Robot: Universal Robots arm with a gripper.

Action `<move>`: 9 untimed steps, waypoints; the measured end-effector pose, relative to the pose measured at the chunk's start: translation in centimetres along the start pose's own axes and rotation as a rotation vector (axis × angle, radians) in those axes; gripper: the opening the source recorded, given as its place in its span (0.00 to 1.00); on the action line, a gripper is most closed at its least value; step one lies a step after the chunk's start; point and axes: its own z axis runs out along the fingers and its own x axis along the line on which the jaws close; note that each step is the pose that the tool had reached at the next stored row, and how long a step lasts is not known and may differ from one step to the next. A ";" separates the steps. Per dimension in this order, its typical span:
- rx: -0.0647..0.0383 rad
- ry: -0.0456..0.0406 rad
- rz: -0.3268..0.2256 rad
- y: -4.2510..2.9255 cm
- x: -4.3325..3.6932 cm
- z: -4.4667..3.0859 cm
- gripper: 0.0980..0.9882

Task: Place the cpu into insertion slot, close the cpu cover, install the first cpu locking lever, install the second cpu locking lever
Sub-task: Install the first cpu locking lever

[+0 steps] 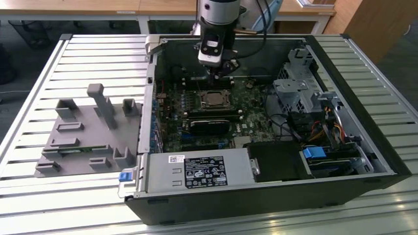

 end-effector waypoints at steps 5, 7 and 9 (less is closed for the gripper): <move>-0.001 0.0016 -0.085 0.00 0.00 0.00 0.01; -0.001 0.0022 -0.119 0.00 0.00 0.00 0.01; -0.001 0.0029 -0.155 0.00 0.00 0.00 0.01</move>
